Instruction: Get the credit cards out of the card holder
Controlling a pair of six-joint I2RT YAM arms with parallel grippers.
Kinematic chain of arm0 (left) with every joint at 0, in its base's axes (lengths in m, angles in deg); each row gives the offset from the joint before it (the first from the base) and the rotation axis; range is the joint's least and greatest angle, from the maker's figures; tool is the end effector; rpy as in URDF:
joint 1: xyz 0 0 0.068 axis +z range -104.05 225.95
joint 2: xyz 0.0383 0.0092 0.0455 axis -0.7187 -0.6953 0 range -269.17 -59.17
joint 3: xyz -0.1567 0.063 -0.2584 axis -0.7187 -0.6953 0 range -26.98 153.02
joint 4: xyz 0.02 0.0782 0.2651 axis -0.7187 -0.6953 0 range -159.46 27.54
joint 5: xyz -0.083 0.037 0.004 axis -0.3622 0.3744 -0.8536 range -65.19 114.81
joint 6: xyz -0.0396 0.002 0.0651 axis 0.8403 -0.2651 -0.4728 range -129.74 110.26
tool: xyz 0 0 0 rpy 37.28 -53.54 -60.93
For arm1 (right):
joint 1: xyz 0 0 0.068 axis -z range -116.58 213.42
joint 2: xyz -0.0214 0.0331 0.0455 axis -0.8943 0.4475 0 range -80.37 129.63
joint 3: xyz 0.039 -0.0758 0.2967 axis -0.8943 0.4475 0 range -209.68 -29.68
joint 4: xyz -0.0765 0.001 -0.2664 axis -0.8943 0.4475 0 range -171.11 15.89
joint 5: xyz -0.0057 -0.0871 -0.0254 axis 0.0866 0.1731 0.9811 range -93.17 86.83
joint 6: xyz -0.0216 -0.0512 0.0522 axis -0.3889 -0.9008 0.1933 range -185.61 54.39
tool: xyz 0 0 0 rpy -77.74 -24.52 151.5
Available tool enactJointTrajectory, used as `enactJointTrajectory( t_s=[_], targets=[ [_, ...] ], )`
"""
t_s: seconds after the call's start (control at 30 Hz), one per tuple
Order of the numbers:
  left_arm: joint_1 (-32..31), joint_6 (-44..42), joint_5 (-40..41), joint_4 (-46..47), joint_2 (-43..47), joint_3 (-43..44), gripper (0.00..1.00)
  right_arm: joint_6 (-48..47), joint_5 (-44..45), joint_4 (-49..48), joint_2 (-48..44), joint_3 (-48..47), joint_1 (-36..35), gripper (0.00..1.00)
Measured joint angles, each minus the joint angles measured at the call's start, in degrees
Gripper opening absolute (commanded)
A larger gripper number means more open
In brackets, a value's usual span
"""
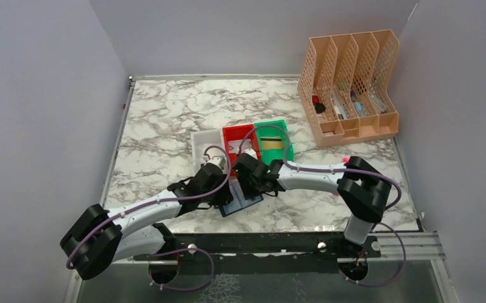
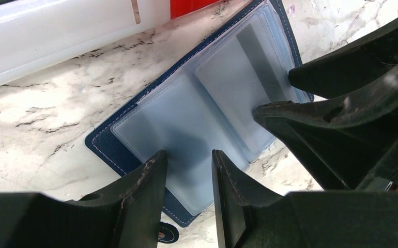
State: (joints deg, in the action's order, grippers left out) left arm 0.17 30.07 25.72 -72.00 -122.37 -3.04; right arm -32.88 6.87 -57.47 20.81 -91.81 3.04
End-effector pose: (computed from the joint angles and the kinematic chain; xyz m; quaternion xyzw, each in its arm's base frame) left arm 0.1515 -0.1543 0.1587 0.0459 0.9349 -0.2336 0.2632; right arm 0.1988 0.3270 0.1682 -0.2113 0.9449 0.1123 0.2235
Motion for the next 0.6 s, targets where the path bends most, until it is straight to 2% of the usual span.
enactJointTrajectory(
  t_s=[0.17,0.3,0.43,0.6],
  targets=[
    [0.0,0.0,0.0,0.0,0.0,0.0,0.41,0.3,1.1,0.0,-0.2,0.3,0.0,0.27],
    [0.0,0.0,0.2,0.0,0.0,0.0,0.41,0.1,2.1,0.4,-1.0,0.4,0.0,0.08],
    [0.0,0.0,0.2,0.0,0.0,0.0,0.41,-0.1,2.3,0.7,-2.1,0.8,0.0,0.02],
    [0.0,0.0,0.2,0.1,-0.4,0.0,0.41,-0.3,1.9,0.7,-3.8,1.0,0.0,0.01]
  ],
)
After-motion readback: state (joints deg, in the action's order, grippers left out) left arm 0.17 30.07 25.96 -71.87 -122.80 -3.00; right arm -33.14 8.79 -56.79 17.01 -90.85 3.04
